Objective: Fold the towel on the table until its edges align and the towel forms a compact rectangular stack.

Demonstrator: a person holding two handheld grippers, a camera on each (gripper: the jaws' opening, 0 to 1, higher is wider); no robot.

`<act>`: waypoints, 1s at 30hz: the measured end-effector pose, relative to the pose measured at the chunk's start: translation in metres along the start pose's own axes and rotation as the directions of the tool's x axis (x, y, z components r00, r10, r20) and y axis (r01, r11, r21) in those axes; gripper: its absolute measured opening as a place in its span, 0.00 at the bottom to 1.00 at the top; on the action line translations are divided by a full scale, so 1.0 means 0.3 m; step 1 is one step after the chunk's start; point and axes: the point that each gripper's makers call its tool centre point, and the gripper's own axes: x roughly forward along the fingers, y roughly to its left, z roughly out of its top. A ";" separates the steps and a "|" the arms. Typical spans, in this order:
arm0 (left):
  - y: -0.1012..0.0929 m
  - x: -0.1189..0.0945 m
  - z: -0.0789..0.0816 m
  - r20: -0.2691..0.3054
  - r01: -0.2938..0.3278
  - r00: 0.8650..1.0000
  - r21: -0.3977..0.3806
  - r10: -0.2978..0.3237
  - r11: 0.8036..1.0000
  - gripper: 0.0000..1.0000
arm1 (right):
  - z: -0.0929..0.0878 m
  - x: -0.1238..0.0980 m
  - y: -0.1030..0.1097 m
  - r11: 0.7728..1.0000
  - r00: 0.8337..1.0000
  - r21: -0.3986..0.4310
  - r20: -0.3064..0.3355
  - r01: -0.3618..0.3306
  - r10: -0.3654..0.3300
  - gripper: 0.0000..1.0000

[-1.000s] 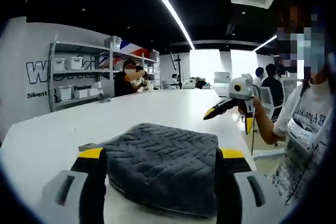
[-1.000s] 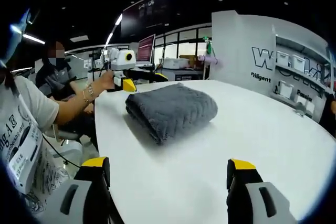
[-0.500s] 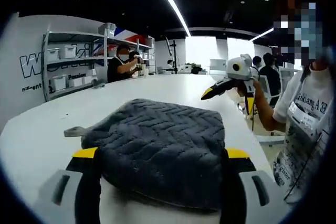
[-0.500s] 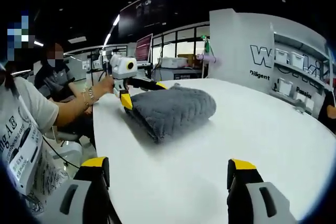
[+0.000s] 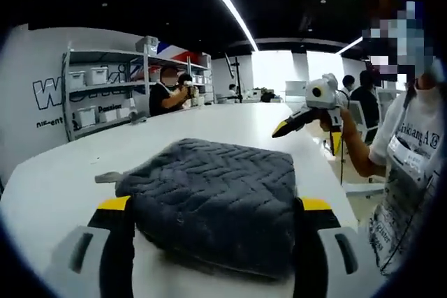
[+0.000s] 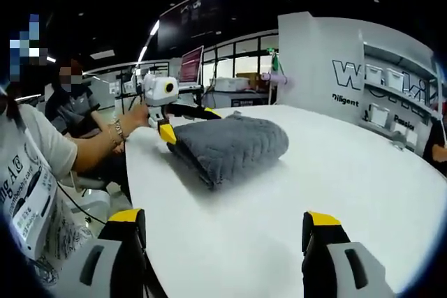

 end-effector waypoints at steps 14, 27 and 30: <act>-0.109 -0.225 -0.111 -0.123 -0.218 0.970 -0.052 0.210 0.975 0.99 | 0.009 -0.014 -0.009 0.999 1.000 0.017 0.011 0.028 -0.028 0.98; -0.219 -0.347 -0.180 -0.159 -0.287 0.949 -0.076 0.272 0.955 0.99 | 0.028 -0.006 0.030 1.000 1.000 0.008 0.014 0.018 -0.018 0.99; -0.213 -0.382 -0.180 -0.145 -0.305 0.946 -0.096 0.290 0.947 0.99 | 0.026 -0.011 0.028 0.999 0.999 0.010 0.018 0.032 -0.032 0.99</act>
